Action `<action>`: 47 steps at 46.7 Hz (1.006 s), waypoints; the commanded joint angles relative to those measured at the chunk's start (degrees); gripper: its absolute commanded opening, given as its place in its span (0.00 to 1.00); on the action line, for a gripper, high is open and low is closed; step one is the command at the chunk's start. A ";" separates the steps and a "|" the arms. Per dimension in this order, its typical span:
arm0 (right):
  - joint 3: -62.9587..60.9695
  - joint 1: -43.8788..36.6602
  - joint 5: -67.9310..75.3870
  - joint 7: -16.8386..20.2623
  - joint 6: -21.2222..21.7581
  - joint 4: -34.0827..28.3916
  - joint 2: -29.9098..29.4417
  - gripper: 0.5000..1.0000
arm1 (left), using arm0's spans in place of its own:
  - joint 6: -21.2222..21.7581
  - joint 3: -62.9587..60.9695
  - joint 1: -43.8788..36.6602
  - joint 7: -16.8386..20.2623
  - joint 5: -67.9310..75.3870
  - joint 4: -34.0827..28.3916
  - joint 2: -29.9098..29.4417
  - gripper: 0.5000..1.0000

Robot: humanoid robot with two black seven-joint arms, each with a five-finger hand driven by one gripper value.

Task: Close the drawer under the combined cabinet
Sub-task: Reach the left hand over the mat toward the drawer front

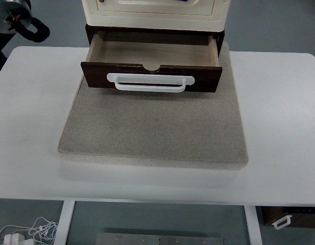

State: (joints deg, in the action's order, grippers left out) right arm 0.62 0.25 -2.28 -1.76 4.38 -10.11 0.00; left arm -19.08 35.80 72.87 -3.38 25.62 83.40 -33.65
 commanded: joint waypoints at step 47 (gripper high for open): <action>0.00 0.01 -0.01 0.00 -0.08 0.00 0.00 0.90 | -2.71 -20.50 -1.42 -6.20 15.86 7.48 1.57 1.00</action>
State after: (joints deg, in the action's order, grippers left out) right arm 0.62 0.26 -2.29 -1.76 4.37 -10.11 0.00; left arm -21.57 16.18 71.60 -8.59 41.47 90.84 -32.01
